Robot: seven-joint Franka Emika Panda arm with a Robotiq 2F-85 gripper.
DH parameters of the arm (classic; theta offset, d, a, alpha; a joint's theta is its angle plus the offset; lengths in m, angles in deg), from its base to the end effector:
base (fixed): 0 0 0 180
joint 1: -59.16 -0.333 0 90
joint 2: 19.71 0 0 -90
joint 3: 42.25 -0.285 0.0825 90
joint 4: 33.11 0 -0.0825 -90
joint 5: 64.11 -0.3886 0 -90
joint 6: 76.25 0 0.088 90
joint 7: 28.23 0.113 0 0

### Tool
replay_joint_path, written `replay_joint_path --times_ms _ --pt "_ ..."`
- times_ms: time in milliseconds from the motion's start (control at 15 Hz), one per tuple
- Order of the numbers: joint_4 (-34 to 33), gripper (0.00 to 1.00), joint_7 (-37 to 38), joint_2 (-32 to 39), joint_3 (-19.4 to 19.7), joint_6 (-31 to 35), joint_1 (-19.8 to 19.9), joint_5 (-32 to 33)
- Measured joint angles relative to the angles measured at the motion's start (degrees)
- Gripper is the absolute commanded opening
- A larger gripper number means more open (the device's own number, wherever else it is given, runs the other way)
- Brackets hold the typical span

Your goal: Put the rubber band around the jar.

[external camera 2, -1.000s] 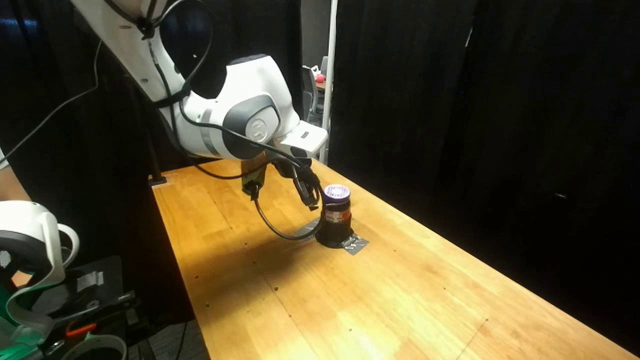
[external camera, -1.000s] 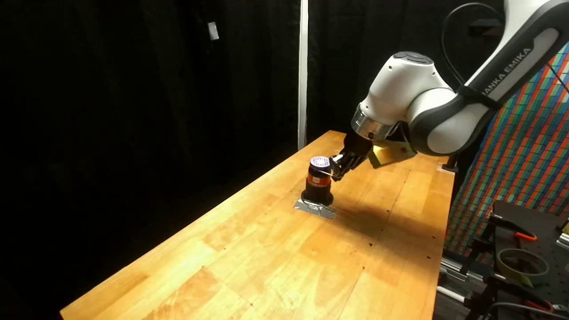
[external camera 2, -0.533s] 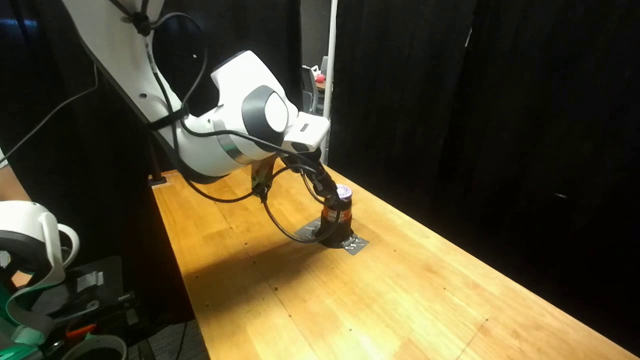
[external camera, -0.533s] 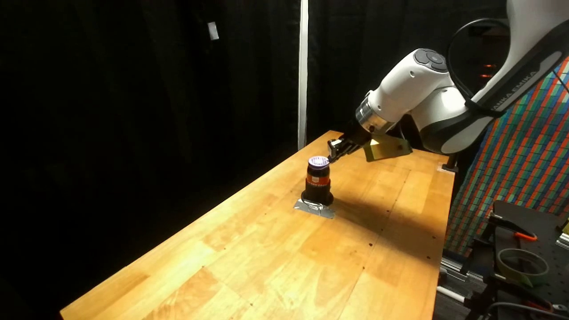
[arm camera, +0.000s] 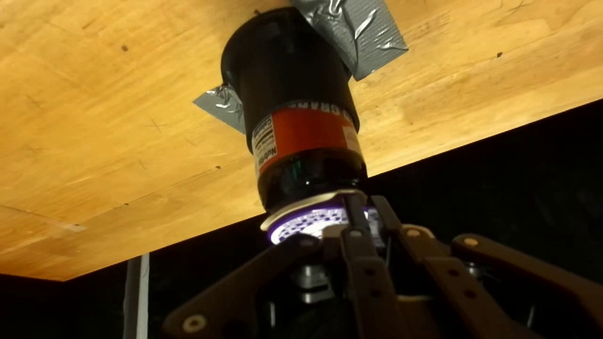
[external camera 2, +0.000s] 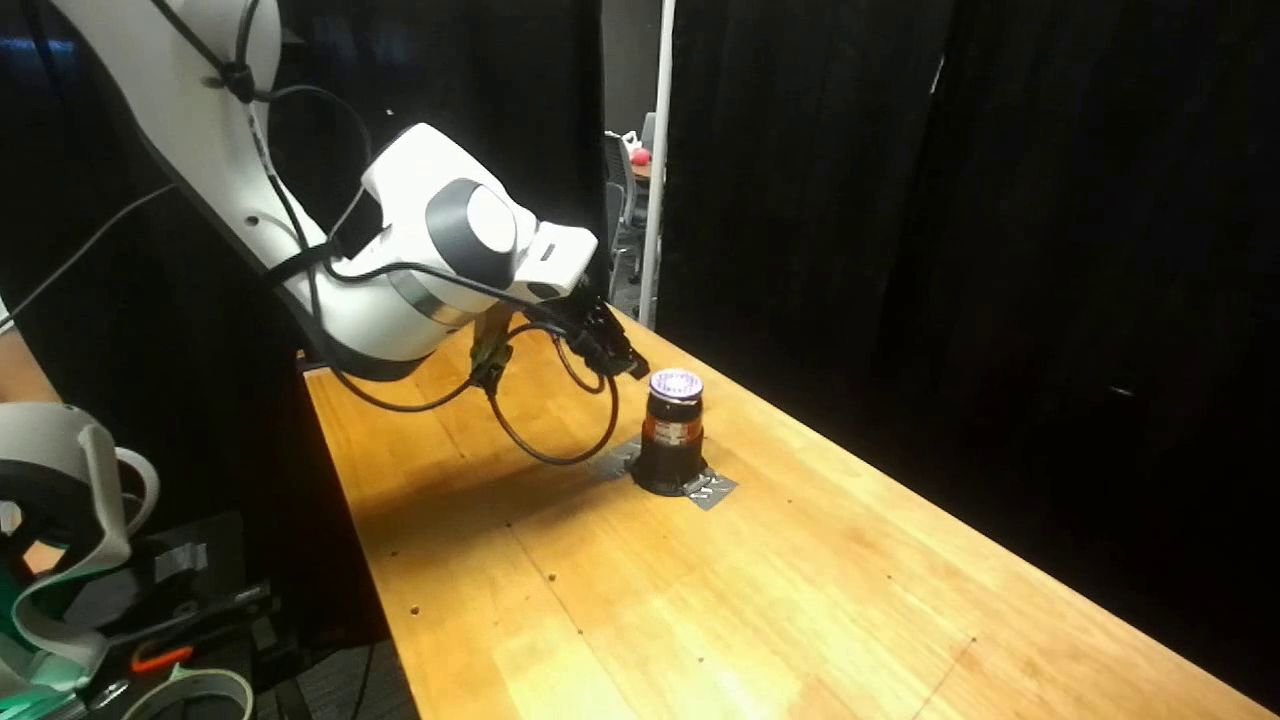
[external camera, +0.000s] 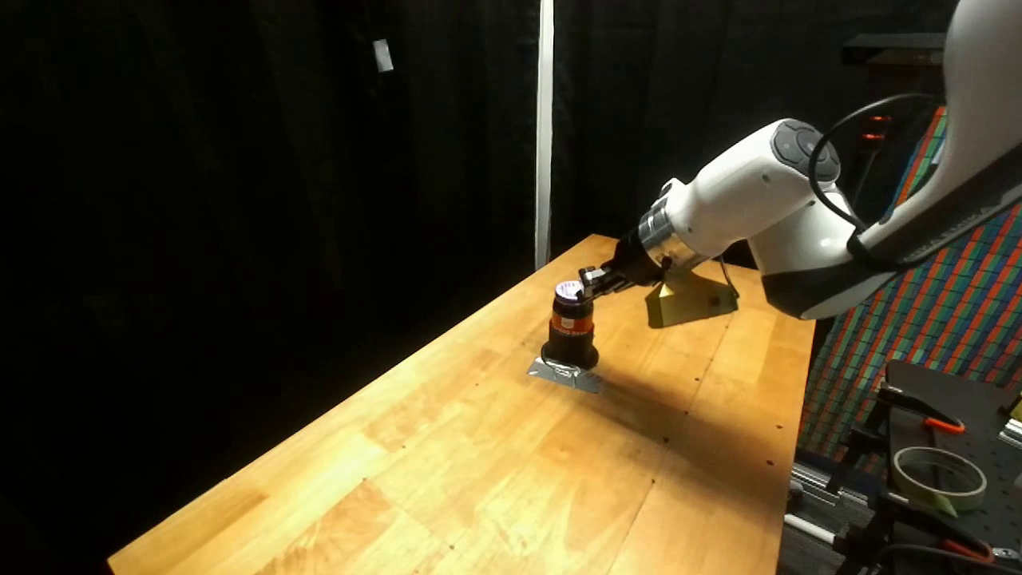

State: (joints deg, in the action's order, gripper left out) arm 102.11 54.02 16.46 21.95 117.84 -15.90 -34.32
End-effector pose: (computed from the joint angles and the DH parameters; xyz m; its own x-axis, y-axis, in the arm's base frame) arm 0.5230 0.1463 0.2223 0.6446 -0.3471 0.6812 -0.3294 -0.9301 -0.1623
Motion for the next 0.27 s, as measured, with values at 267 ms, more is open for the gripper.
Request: replay_joint_path --times_ms 267 --pt "1.9 0.37 -10.2 1.1 -3.0 -0.2 -1.6 -14.5"
